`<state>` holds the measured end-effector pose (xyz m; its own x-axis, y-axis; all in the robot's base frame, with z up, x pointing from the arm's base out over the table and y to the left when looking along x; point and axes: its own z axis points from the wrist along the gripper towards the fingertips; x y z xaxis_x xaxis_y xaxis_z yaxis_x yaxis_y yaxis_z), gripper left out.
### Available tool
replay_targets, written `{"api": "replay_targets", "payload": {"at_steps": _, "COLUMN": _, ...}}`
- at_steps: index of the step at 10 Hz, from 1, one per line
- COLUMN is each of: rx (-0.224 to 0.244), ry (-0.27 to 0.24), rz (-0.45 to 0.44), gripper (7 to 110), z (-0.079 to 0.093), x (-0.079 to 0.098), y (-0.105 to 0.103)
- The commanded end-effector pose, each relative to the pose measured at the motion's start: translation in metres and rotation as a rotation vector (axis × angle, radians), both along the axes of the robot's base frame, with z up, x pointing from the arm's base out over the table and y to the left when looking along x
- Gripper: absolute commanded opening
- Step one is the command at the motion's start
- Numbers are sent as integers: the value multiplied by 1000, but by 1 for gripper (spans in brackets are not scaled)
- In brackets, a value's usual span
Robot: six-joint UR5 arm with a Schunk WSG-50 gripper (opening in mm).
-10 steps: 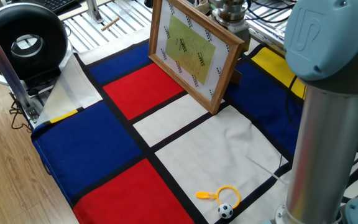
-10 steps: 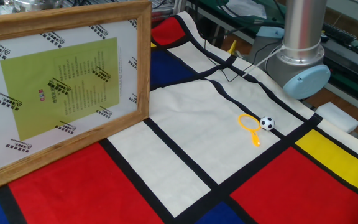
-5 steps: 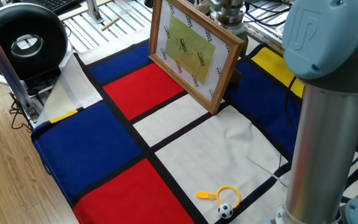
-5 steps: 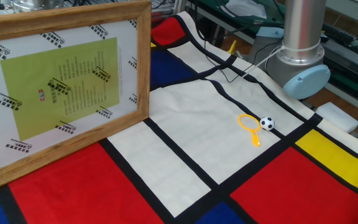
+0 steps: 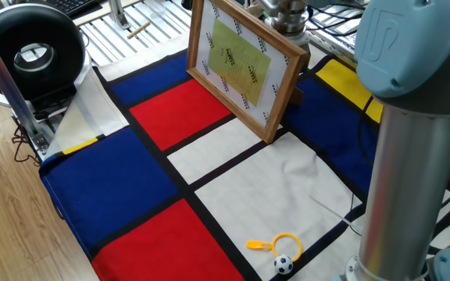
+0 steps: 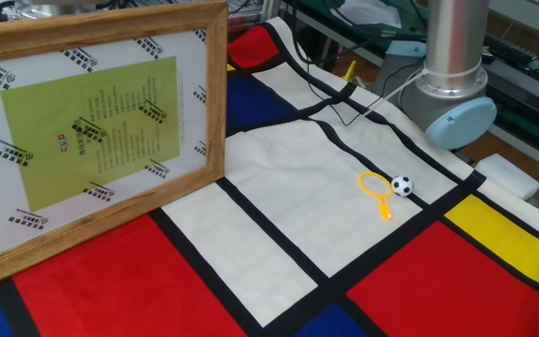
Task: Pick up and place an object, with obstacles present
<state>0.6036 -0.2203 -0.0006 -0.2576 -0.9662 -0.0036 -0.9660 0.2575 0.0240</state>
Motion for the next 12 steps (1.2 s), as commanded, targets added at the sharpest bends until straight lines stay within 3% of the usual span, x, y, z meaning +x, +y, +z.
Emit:
{"api": "replay_targets", "payload": {"at_steps": 1, "rx": 27, "ry": -6, "rz": -21, "gripper": 66, "z": -1, "x": 1, "y": 5}}
{"api": "replay_targets", "payload": {"at_steps": 2, "rx": 23, "ry": -7, "rz": -24, "gripper": 66, "z": -1, "x": 1, "y": 3}}
{"api": "replay_targets", "payload": {"at_steps": 3, "rx": 21, "ry": -7, "rz": -29, "gripper": 44, "z": -1, "x": 1, "y": 3}}
{"api": "replay_targets", "payload": {"at_steps": 6, "rx": 21, "ry": -5, "rz": -35, "gripper": 44, "z": -1, "x": 0, "y": 3}}
{"api": "replay_targets", "payload": {"at_steps": 7, "rx": 21, "ry": -5, "rz": -38, "gripper": 22, "z": 0, "x": 0, "y": 3}}
{"api": "replay_targets", "payload": {"at_steps": 8, "rx": 19, "ry": -9, "rz": -39, "gripper": 22, "z": 0, "x": 1, "y": 3}}
{"api": "replay_targets", "payload": {"at_steps": 9, "rx": 18, "ry": -13, "rz": -46, "gripper": 7, "z": 0, "x": 2, "y": 2}}
{"api": "replay_targets", "payload": {"at_steps": 12, "rx": 36, "ry": -12, "rz": -61, "gripper": 7, "z": 1, "x": 2, "y": 7}}
